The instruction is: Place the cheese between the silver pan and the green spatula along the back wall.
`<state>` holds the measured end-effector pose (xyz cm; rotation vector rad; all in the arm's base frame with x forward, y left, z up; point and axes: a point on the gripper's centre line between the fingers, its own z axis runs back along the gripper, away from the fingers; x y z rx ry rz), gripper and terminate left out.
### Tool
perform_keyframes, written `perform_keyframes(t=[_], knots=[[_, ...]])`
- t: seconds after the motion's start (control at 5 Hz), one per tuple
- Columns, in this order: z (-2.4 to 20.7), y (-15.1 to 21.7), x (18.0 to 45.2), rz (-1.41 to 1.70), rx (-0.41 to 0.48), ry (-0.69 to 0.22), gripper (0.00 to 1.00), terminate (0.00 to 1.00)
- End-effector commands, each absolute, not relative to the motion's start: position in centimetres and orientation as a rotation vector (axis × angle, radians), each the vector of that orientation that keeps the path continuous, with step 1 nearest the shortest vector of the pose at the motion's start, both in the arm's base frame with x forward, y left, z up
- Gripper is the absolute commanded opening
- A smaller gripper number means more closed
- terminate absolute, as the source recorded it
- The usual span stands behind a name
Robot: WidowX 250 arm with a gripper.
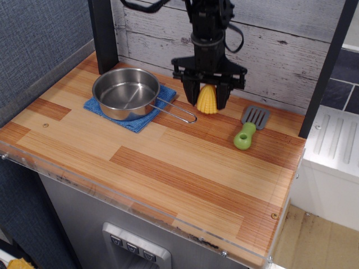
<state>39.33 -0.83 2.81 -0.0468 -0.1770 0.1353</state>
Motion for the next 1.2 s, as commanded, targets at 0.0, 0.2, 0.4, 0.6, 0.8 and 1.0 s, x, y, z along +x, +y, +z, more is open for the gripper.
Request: perform_keyframes(t=[0.0,0.2,0.4,0.6,0.8,1.0], knots=[[4.1,-0.6,40.1,0.166,-0.068,-0.217,1.0,0.0],[7.6,-1.1,39.8,0.152,-0.065,-0.265,1.0,0.0],[12.6,-2.1,38.7,0.135,-0.042,-0.344,1.0,0.0],[15.5,-2.6,36.9,0.096,-0.018,-0.402,1.0,0.0],[13.9,-2.1,36.0,0.004,-0.012,-0.291,1.0,0.0],[12.5,-1.1,34.8,-0.038,-0.02,-0.217,1.0,0.0]])
